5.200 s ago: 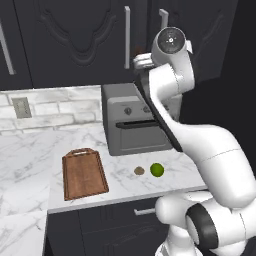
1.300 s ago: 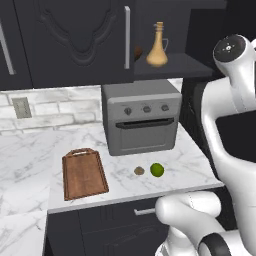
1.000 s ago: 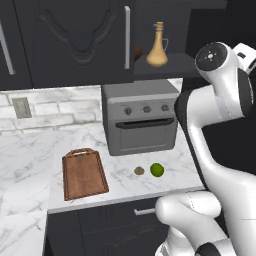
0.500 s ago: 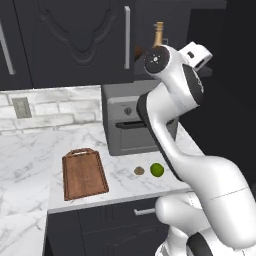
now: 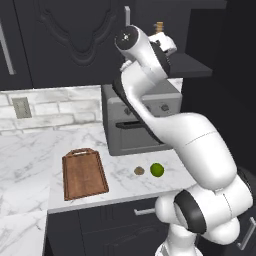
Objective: Open the cabinet. Place the bowl and condiment on the counter. Then place the lime and garlic on the cutting board.
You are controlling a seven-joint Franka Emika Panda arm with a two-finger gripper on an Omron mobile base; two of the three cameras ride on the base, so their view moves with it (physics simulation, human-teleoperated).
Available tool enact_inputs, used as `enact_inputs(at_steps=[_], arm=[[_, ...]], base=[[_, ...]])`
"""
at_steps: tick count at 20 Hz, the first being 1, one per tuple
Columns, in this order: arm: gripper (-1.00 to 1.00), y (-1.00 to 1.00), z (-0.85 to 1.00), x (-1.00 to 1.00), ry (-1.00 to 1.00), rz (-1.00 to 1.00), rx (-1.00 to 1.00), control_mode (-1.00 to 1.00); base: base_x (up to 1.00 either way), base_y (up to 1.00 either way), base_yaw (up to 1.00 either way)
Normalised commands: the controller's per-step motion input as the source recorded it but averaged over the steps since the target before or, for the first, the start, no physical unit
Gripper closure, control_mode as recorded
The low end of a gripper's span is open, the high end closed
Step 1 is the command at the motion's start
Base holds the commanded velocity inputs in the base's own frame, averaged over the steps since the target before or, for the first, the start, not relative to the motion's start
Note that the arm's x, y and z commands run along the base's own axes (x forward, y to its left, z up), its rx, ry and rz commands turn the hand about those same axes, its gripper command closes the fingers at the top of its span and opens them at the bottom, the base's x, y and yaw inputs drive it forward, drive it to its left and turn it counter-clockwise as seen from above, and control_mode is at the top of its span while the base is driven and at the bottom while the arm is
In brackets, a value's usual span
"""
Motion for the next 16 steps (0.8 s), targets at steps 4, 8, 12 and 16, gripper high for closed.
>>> enact_inputs(at_steps=[4, 8, 12, 16], arm=[[-1.0, 0.74, 0.06, 0.67, -0.19, 0.0, 0.25, -1.0], [-1.0, 0.73, 0.02, 0.52, -0.12, 0.0, 0.21, -1.0], [-1.0, 0.12, 0.08, 0.49, 0.0, 0.0, 0.18, -1.0], [-1.0, -0.09, 0.04, 0.26, 0.02, 0.0, 0.21, -1.0]], base=[[0.0, 0.0, 0.0], [0.0, 0.0, 0.0], [0.0, 0.0, 0.0], [0.0, 0.0, 0.0]])
